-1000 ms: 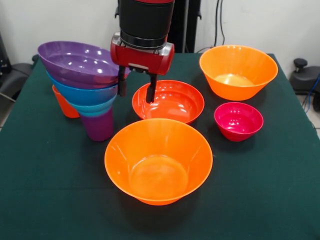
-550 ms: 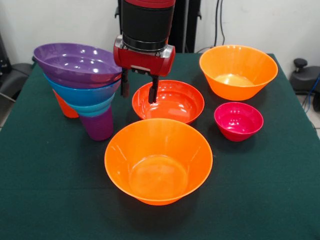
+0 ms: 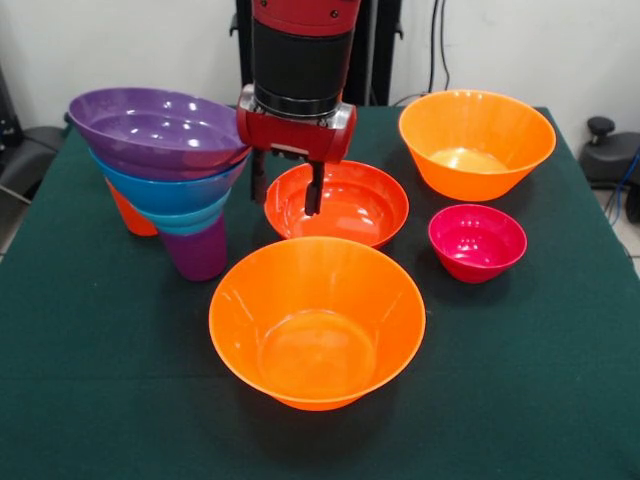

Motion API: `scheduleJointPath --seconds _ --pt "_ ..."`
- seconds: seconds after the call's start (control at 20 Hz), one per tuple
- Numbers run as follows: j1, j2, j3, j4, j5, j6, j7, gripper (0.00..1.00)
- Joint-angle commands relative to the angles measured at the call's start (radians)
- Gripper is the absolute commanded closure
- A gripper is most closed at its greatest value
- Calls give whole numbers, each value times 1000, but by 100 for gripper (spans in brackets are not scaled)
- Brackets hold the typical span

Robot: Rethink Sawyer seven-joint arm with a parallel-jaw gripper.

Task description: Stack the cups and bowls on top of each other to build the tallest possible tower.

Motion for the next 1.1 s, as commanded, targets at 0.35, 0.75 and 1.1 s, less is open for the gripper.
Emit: scheduleJointPath --seconds 0.35,0.75,1.1 --pt "9 41 116 70 38 -13 73 0" --pt "29 44 108 70 45 -21 91 0" --pt "38 47 109 60 54 -10 99 0"
